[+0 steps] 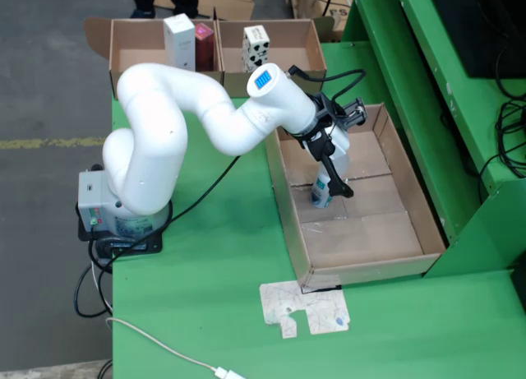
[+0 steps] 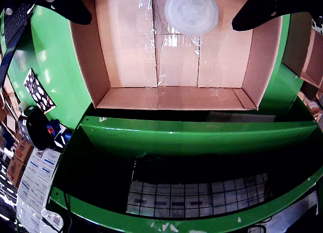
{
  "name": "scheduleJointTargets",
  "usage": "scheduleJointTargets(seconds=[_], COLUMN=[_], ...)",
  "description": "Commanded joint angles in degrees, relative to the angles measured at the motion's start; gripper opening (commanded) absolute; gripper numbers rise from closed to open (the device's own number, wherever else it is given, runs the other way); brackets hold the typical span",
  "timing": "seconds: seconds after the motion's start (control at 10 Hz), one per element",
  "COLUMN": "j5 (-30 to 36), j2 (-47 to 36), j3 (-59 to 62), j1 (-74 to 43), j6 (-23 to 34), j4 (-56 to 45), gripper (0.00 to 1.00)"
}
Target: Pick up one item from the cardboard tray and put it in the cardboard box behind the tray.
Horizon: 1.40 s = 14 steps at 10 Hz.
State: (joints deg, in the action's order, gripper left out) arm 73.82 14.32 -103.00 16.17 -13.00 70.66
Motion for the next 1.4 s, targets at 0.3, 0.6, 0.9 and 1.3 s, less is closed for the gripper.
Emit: scheduleJointTargets(seconds=[0.3, 0.6, 0.9, 1.3], j5=[-2.5, -3.5, -4.0, -3.3], j2=[-8.7, -11.3, -12.2, -10.9], j3=[-6.2, -9.4, -10.4, -10.7], j1=[3.8, 5.1, 5.5, 5.2], j6=[-2.1, -3.5, -4.0, -4.0], j4=[0.6, 0.4, 0.7, 1.7], gripper=[1.0, 1.0, 1.0, 1.0])
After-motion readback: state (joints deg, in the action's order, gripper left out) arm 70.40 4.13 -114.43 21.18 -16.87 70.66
